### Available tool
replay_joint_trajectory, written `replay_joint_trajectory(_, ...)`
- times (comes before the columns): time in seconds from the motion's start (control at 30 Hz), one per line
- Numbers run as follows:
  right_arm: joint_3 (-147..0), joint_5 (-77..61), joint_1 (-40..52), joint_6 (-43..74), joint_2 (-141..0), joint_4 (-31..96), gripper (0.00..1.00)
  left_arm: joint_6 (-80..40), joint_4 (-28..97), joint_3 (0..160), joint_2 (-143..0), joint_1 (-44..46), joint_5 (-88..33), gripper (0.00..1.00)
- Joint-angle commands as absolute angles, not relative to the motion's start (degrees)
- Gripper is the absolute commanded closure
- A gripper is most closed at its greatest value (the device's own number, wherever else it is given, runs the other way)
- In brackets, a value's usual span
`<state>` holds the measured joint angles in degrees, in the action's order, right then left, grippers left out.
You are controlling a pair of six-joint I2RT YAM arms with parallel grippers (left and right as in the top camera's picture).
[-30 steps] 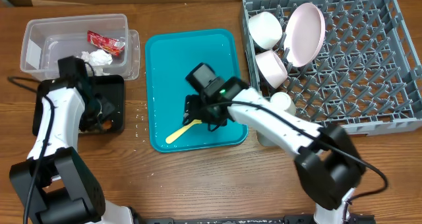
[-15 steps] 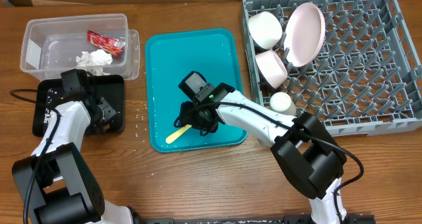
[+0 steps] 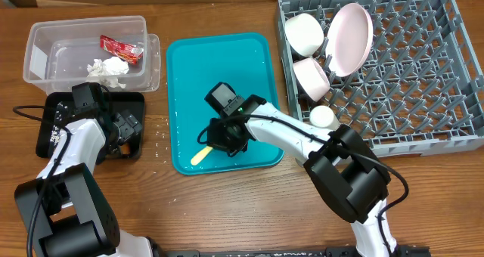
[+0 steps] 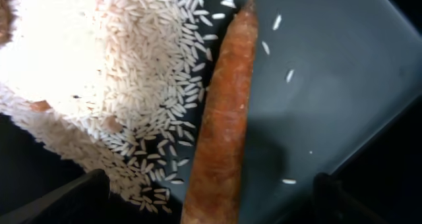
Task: Sort waste into correct bins and load items into the dishwasher
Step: 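Carry the carrot left and drop it onto the black tray, then grasp the yellow spoon on the teal tray with the right gripper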
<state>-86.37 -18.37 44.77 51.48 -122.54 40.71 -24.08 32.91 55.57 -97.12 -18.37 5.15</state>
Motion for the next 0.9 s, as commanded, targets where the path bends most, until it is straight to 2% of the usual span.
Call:
replay_joint_trajectory(0.0, -87.9, -17.1, 42.4, 49.9, -124.7, 43.0, 0.96, -24.2, 32.8, 57.3, -96.3, -18.3, 1.1, 0.00)
replay_joint_trajectory(0.3, -94.7, -20.9, 37.8, 41.7, -121.6, 45.7, 0.96, -23.8, 40.6, 69.9, -96.3, -18.2, 1.0, 0.00)
replay_joint_trajectory(0.37, -96.0, -18.4, 37.9, 41.7, -121.6, 47.2, 0.87, -23.7, 43.5, 73.4, -96.3, -18.2, 1.0, 0.00)
replay_joint_trajectory(0.5, -96.1, -13.8, 40.3, 42.1, -121.6, 48.1, 0.54, -23.8, 47.0, 78.5, -96.3, -18.2, 1.0, 0.00)
replay_joint_trajectory(0.6, -96.1, -7.7, 43.7, 45.4, -122.1, 48.8, 0.40, -23.8, 47.1, 79.6, -96.3, -18.2, 1.0, 0.00)
replay_joint_trajectory(0.77, -96.1, -1.1, 47.1, 49.4, -123.2, 50.0, 0.38, -23.8, 47.1, 79.5, -96.3, -18.2, 1.0, 0.00)
replay_joint_trajectory(0.87, -96.1, -0.6, 47.2, 50.1, -124.6, 49.1, 0.41, -23.8, 47.1, 79.5, -96.3, -18.2, 1.0, 0.00)
